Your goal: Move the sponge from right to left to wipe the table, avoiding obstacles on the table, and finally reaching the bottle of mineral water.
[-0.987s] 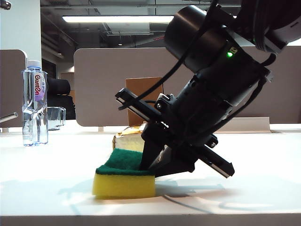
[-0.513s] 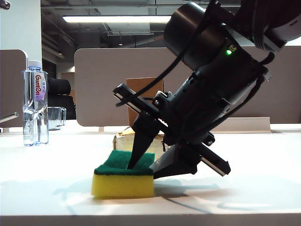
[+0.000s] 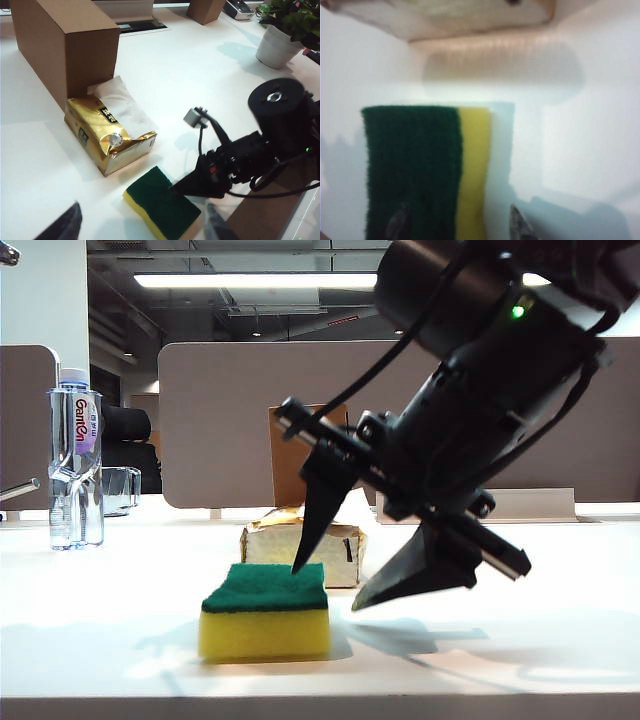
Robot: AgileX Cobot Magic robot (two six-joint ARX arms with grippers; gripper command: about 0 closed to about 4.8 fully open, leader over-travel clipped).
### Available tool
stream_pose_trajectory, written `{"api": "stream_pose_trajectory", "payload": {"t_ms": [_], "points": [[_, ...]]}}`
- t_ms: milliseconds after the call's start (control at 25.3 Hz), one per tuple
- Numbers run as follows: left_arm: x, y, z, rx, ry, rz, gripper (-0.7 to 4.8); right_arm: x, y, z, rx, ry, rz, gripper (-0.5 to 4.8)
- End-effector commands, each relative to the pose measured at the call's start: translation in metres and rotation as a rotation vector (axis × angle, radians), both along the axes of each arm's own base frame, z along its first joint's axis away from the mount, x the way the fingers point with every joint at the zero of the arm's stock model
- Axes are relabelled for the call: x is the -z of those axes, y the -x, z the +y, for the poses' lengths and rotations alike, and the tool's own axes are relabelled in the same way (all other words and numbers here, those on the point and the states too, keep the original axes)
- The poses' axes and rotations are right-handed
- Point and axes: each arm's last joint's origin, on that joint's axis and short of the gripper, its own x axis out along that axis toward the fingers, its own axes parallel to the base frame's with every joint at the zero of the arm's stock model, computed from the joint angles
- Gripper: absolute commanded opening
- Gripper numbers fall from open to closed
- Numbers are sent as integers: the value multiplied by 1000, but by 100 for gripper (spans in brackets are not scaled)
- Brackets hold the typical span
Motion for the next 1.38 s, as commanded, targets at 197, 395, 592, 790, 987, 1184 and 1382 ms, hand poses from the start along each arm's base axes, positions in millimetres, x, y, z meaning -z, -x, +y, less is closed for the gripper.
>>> {"api": "stream_pose_trajectory", "payload": {"t_ms": [197, 395, 592, 790, 987, 1184, 1382], "points": [[-2, 0, 0, 3, 1, -10, 313, -31, 1, -10, -16, -61, -112, 258], [-2, 0, 0, 3, 1, -9, 313, -51, 1, -27, -36, -42, -199, 257], [-2, 0, 0, 2, 1, -10, 313, -74, -3, -76, -39, -29, -217, 257], [-2, 0, 0, 3, 1, -10, 313, -92, 1, -114, 7, 39, -287, 257], [-2, 0, 0, 2, 1, -8, 313, -111, 4, -143, 53, 89, -339, 257], [-2, 0, 0, 3, 1, -8, 313, -153, 3, -177, 86, 210, -375, 257], [-1, 1, 0, 3, 0, 4, 313, -178, 11, -201, 97, 126, -339, 257]]}}
